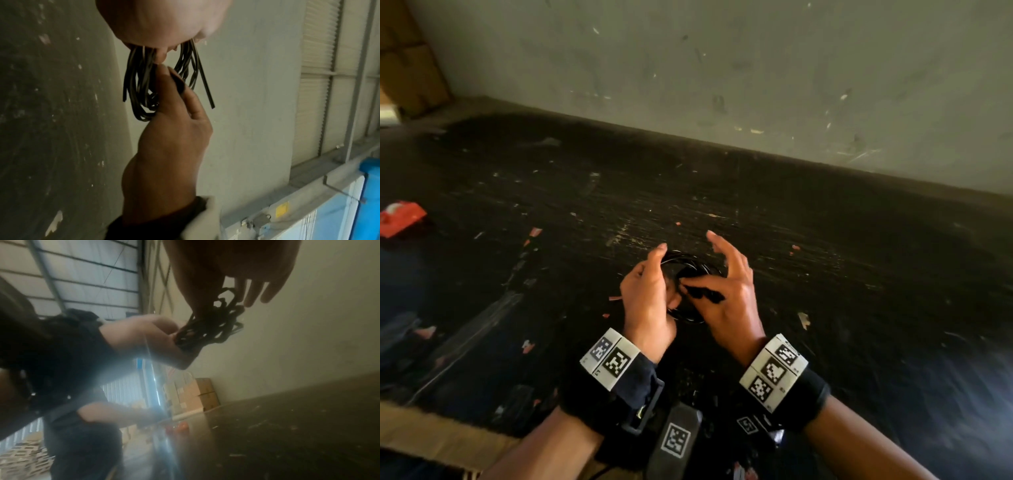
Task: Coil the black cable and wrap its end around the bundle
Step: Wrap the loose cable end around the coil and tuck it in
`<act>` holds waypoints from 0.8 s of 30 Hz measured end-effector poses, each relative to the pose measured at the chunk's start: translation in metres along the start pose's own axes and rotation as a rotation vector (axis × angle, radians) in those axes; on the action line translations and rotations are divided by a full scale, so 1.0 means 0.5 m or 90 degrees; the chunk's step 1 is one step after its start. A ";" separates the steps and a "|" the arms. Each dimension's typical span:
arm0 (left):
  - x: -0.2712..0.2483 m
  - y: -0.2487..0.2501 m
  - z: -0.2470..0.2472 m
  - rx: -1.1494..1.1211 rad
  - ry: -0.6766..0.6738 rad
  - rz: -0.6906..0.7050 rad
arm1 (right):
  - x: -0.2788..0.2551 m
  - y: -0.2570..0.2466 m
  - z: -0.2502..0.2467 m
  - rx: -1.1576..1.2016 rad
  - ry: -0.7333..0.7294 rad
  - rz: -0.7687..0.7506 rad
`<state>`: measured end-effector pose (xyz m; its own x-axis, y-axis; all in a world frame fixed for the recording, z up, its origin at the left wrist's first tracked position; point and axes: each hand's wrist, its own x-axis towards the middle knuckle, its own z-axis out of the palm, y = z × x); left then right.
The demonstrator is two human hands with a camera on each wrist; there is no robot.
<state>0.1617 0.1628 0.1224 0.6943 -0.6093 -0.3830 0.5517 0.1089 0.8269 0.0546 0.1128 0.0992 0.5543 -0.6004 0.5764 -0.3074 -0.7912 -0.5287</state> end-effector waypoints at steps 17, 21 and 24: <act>-0.008 -0.027 -0.011 0.056 -0.011 0.006 | 0.006 0.031 -0.008 -0.064 -0.280 -0.028; -0.004 -0.032 -0.015 0.102 0.002 0.019 | -0.002 0.029 0.001 -0.142 -0.251 -0.014; 0.001 -0.035 -0.016 0.093 0.013 0.019 | -0.009 0.027 0.004 -0.147 -0.209 -0.034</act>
<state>0.1559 0.1670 0.1046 0.7195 -0.5911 -0.3646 0.4589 0.0106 0.8884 0.0497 0.1051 0.0882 0.7806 -0.5181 0.3497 -0.4160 -0.8481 -0.3281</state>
